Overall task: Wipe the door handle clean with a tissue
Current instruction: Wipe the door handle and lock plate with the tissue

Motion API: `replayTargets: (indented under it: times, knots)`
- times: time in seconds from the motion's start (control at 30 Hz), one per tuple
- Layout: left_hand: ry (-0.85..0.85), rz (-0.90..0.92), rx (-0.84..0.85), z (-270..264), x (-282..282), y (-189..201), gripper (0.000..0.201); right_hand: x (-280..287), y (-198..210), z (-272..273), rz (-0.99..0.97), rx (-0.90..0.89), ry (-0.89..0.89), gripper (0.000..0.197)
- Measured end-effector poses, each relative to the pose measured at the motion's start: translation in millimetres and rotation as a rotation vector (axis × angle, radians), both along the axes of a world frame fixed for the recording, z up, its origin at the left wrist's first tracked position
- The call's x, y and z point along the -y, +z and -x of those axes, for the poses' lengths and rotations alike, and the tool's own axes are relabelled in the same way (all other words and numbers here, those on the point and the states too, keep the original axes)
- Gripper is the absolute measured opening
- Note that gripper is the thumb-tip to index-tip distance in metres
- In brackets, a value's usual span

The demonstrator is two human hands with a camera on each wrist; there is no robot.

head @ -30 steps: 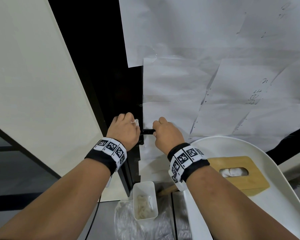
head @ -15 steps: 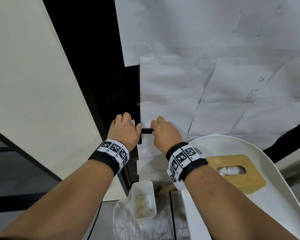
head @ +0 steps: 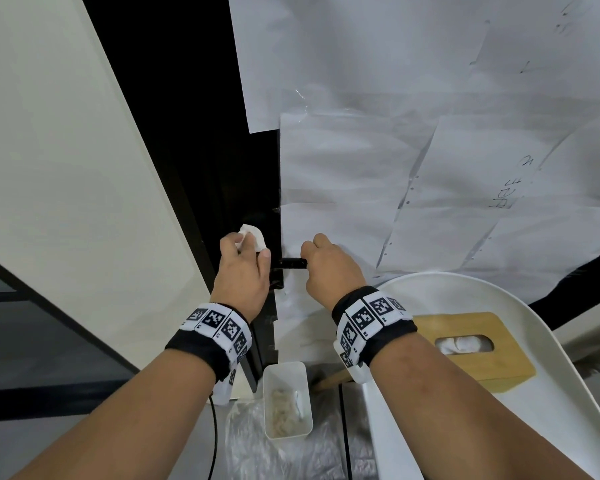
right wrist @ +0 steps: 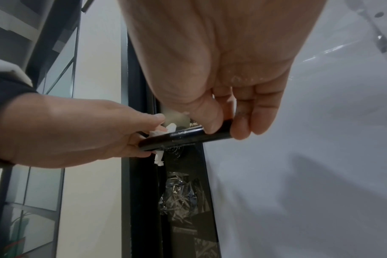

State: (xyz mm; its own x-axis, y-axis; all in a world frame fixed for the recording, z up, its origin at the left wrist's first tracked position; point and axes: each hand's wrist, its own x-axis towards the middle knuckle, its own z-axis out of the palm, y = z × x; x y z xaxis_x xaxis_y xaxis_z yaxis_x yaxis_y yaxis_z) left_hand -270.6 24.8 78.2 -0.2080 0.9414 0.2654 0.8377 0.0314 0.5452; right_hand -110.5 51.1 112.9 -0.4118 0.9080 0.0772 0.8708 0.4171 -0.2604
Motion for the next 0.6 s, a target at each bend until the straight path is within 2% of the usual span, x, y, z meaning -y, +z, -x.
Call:
replayTargets:
  times: [0.17,0.33,0.4,0.5,0.6]
  knots:
    - [0.032,-0.011,0.074,-7,-1,-1,0.044,-1,0,0,-0.002,-0.009,-0.003,0.026]
    - [-0.031,0.013,-0.141,-5,-3,-1,0.049,0,-1,0,-0.007,-0.004,-0.001,0.026]
    - [-0.044,0.019,-0.16,0,-3,1,0.046,0,0,1,0.0,-0.001,-0.003,0.026]
    - [-0.073,0.009,-0.092,6,-3,3,0.048,1,0,1,0.005,0.011,-0.007,0.027]
    - [-0.022,0.011,0.039,3,8,7,0.044,2,0,1,0.008,0.011,-0.011,0.029]
